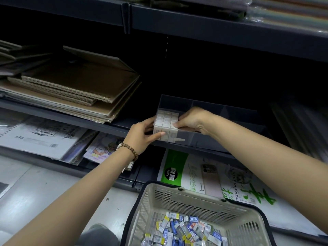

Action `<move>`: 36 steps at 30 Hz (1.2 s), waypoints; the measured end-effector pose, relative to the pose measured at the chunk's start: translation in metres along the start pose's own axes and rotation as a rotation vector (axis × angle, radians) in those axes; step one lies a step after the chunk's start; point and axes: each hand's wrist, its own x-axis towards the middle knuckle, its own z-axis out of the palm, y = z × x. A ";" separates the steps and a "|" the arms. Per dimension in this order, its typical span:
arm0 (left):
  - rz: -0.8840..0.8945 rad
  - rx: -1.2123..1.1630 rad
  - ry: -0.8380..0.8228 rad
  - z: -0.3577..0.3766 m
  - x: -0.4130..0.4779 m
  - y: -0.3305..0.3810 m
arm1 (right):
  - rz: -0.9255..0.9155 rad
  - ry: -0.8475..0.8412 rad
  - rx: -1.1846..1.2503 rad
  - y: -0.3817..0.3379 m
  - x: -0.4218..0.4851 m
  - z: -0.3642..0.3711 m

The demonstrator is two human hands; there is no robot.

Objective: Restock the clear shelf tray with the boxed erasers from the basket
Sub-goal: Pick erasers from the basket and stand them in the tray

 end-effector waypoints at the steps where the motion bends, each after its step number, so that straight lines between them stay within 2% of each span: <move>1: -0.001 0.001 0.002 0.000 0.000 0.000 | -0.004 0.013 -0.013 -0.001 -0.001 0.000; 3: -0.008 0.009 0.007 0.002 -0.003 0.003 | -0.007 0.010 -0.013 -0.003 -0.006 0.001; 7: -0.030 -0.048 0.035 0.007 -0.015 0.013 | -0.039 -0.074 0.171 -0.004 -0.025 -0.007; 10: -0.047 -0.029 0.113 0.014 -0.035 0.019 | -0.219 0.012 0.195 0.010 -0.048 -0.021; 14: -0.035 0.074 0.226 0.031 -0.083 0.015 | -0.344 -0.055 0.365 0.061 -0.094 -0.029; 17: -0.095 0.073 0.205 0.061 -0.128 -0.005 | -0.255 -0.101 0.481 0.124 -0.117 -0.010; 23: -0.422 0.126 -0.179 0.129 -0.194 -0.083 | 0.133 -0.224 0.424 0.277 -0.116 0.083; 27: -0.661 0.158 -0.316 0.162 -0.218 -0.137 | 0.340 -0.210 0.393 0.357 -0.106 0.135; 30: -0.766 0.170 -0.322 0.183 -0.227 -0.171 | 0.390 -0.178 0.385 0.399 -0.097 0.161; 36: -0.833 0.201 -0.398 0.232 -0.224 -0.202 | 0.350 -0.105 0.313 0.438 -0.079 0.186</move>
